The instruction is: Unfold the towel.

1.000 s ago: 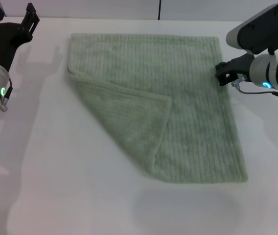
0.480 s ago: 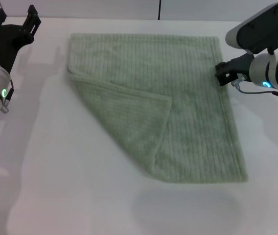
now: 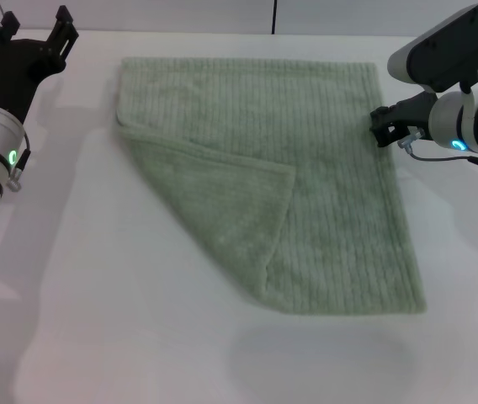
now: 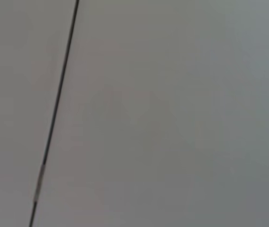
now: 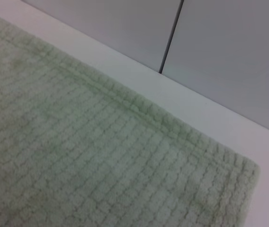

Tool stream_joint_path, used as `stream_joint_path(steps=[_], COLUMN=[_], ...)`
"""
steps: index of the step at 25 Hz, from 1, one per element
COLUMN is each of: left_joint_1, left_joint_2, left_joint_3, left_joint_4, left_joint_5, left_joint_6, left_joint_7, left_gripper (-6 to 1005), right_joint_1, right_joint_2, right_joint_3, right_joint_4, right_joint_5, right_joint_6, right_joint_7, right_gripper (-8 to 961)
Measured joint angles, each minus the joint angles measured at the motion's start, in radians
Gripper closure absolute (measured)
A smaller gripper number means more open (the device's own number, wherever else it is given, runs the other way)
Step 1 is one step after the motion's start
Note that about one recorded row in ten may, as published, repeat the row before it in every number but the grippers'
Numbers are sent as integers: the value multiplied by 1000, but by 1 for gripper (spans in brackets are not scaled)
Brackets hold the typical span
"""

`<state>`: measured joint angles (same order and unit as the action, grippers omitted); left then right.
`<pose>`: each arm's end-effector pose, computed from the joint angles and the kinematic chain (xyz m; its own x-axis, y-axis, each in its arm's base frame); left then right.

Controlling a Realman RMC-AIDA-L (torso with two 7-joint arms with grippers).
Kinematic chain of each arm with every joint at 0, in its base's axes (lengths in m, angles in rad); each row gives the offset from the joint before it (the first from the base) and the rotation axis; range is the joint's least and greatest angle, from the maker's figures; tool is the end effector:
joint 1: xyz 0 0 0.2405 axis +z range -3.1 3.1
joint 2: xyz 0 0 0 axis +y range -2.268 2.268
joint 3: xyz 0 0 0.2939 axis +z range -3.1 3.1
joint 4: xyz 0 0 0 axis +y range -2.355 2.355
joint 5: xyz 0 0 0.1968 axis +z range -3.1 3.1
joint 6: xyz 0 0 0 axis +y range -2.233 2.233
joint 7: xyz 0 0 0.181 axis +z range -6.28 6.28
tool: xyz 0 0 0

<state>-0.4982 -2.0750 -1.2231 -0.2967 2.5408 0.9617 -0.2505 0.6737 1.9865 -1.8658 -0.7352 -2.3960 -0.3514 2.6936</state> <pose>-0.3176 0.4246 -0.0150 0.5755 -0.0363 0.8170 0.8110 -0.1034 -0.5759 0.2754 0.4637 -0.0938 0.8547 -0.4991 -0.1431 -0.4330 -0.5331 -0.7269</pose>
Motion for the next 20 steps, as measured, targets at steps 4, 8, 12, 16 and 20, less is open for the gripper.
stream_joint_path(steps=[4,8,12,16,20], left_joint_1=[-4,-7,-11,-17,-19], left_joint_2=[2,3,3,3,4], left_joint_3=[8,8,11,12,15], left_joint_4=[-1,-2,-2,-3,-7], left_joint_5=[1,1,1,1,1], left_joint_6=[0,0,0,0,0], left_joint_7=[-11,-12,-12,-12,-12], left_gripper=[188,188,188,188,188], right_joint_1=[5,11,12,13,15], right_joint_2=[0,0,0,0,0], right_joint_3=[1,2,4,5,5], right_joint_4=[8,18,22,22,22], right_joint_5=[0,0,0,0,0], right_joint_6=[0,0,0,0,0], right_joint_7=[0,0,0,0,0], right_gripper=[929,929,929,929,929])
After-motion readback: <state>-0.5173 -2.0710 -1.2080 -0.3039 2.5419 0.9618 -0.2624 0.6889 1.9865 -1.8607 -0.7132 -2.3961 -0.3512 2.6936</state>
